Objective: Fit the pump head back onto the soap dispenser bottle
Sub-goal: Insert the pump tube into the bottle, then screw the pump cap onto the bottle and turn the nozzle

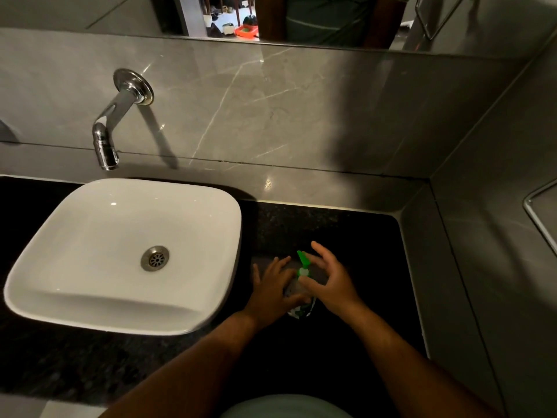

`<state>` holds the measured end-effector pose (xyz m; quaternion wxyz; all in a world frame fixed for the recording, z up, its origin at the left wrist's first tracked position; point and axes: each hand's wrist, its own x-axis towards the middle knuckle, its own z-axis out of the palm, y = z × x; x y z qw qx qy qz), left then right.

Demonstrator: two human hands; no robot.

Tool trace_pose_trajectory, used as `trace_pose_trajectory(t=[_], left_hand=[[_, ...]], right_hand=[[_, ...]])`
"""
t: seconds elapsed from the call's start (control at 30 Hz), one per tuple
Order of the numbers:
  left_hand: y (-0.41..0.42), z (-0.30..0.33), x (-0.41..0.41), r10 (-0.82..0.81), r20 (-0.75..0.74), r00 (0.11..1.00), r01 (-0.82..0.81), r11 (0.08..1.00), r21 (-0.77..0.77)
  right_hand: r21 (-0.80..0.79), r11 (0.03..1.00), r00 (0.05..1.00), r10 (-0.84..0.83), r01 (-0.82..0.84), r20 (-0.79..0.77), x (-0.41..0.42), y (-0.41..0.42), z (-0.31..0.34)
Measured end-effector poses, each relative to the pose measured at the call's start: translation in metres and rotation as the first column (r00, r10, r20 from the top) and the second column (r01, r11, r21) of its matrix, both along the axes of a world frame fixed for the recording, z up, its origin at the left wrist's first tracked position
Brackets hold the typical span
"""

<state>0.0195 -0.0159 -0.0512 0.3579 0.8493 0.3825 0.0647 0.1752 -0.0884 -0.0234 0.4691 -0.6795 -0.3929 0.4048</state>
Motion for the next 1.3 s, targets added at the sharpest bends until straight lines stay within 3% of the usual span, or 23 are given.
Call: trace_pose_trajectory(t=[0.2, 0.33, 0.57, 0.7, 0.97, 1.13, 1.3], left_hand=[[-0.001, 0.001, 0.002, 0.006, 0.035, 0.999, -0.005, 0.999, -0.043], [0.001, -0.003, -0.001, 0.016, 0.004, 1.000, -0.016, 1.000, 0.019], [0.000, -0.007, -0.001, 0.030, 0.021, 0.999, -0.030, 0.999, 0.020], [-0.001, -0.008, 0.000, 0.015, 0.012, 1.000, -0.015, 0.999, 0.033], [-0.002, -0.005, 0.001, 0.012, 0.020, 1.000, -0.012, 1.000, -0.002], [0.001, -0.005, -0.002, 0.007, -0.008, 1.000, -0.007, 1.000, -0.020], [0.007, -0.006, 0.001, -0.015, -0.014, 1.000, 0.014, 0.999, -0.049]], right_hand=[[-0.013, 0.996, 0.988, -0.089, 0.092, 0.127, -0.009, 0.003, 0.005], [0.001, 1.000, 1.000, -0.014, 0.014, 0.008, -0.002, -0.003, -0.001], [0.047, 0.994, 0.987, -0.104, 0.099, 0.124, -0.013, -0.002, 0.003], [0.051, 0.998, 0.998, -0.046, 0.044, 0.042, -0.005, -0.006, -0.001], [0.025, 0.995, 0.992, -0.095, 0.093, 0.087, -0.015, 0.002, 0.001], [-0.077, 0.989, 0.986, 0.132, -0.124, 0.104, 0.009, -0.003, 0.005], [-0.158, 0.870, 0.836, 0.492, -0.466, 0.243, 0.034, 0.015, 0.025]])
